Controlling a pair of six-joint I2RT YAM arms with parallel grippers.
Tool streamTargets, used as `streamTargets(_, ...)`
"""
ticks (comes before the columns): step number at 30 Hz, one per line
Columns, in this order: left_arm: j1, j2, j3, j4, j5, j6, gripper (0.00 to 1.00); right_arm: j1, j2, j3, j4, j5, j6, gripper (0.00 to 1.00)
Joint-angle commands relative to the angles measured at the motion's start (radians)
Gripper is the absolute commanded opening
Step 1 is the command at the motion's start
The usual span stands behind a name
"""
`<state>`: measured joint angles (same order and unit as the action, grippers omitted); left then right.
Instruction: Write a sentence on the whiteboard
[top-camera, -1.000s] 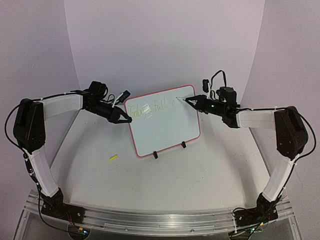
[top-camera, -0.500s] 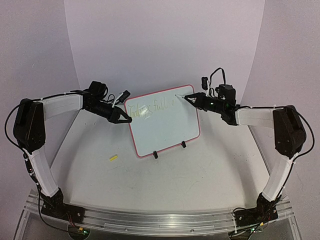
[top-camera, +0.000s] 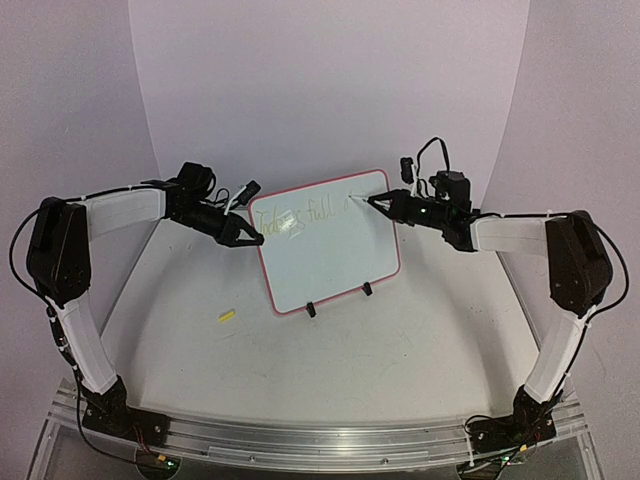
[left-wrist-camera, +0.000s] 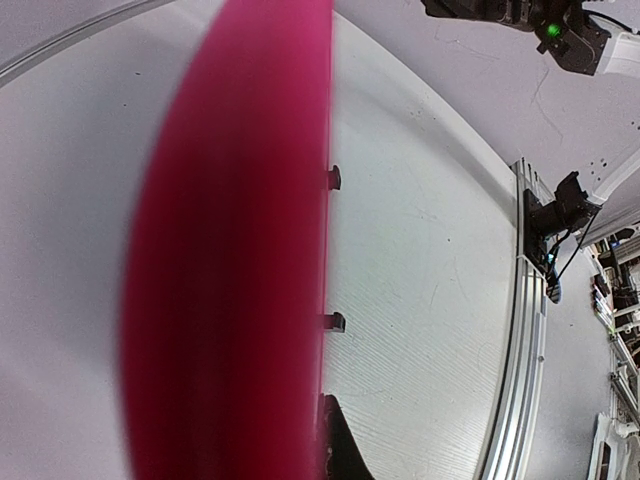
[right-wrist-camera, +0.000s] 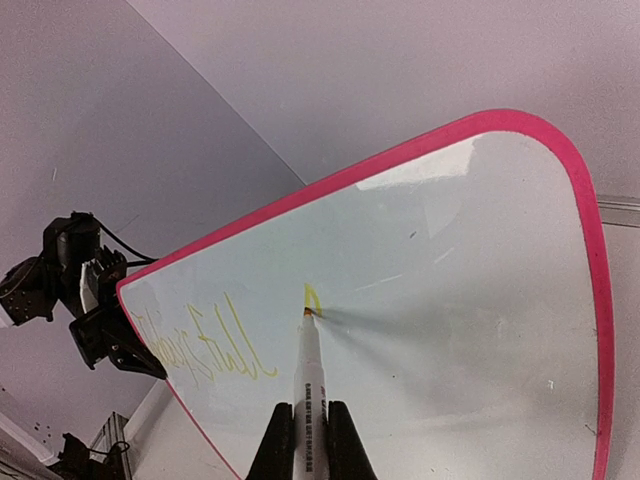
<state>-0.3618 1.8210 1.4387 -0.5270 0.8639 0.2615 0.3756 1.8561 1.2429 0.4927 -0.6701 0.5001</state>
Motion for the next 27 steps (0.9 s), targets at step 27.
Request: streamTargets(27,-0.032,0.031,0.017,-0.045,-0.037,0.038,0.00,0.013,-0.057,-0.077,0.085,-0.102,0.061,0.00)
